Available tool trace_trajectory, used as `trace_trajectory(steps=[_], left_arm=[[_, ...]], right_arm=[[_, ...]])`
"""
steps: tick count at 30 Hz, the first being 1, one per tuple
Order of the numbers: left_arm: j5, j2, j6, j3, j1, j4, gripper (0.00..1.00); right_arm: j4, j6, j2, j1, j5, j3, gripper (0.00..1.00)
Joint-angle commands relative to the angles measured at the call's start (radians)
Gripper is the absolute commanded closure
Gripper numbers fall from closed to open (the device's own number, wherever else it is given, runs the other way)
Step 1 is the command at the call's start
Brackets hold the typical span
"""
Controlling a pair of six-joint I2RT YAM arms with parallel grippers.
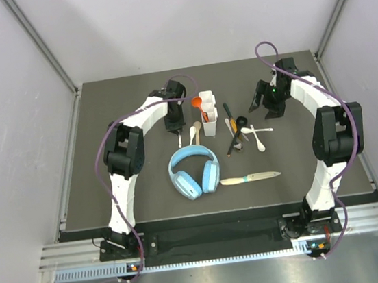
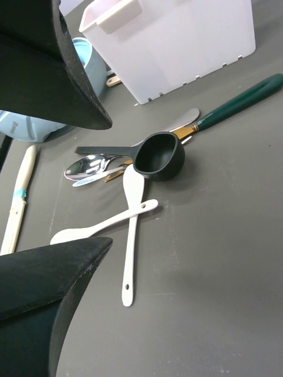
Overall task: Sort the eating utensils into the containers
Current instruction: Pick up the spoon from the center of the board.
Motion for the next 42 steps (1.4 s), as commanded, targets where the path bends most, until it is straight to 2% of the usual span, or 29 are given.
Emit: trace_trajectory(steps=[1, 7, 10, 18, 26, 33, 39, 42], left_arm=[[0.025, 0.022, 0.01, -0.026, -0.009, -0.061, 1.0], [0.022, -0.008, 0.014, -0.048, -0.011, -0.046, 1.0], [0.01, -0.071, 0.01, -0.066, -0.011, -0.011, 1.0], [-0.021, -0.157, -0.001, -0.031, 0.001, 0.012, 1.0], [-0.105, -0.263, -0.01, -0.083, 0.011, 0.047, 1.0], [-0.197, -0.446, -0.013, -0.194, 0.011, 0.205, 1.0], [-0.173, -0.562, -0.033, -0.217, 0.004, 0.379, 1.0], [-0.147, -0.601, -0.046, -0.278, -0.008, 0.483, 1.0]], right_arm=[[0.028, 0.009, 0.001, -0.013, -0.011, 0.039, 0.27], [0.034, 0.011, -0.003, -0.013, -0.01, 0.026, 0.27], [0.036, 0.012, -0.004, -0.013, -0.006, 0.02, 0.27], [0.036, 0.014, -0.012, -0.013, -0.005, 0.017, 0.27], [0.03, 0.005, -0.032, -0.013, 0.001, 0.0, 0.27], [0.03, 0.0, -0.047, -0.013, 0.001, -0.013, 0.27], [0.034, 0.001, -0.061, -0.013, -0.002, -0.018, 0.27], [0.042, 0.003, -0.072, -0.01, -0.003, -0.027, 0.27]])
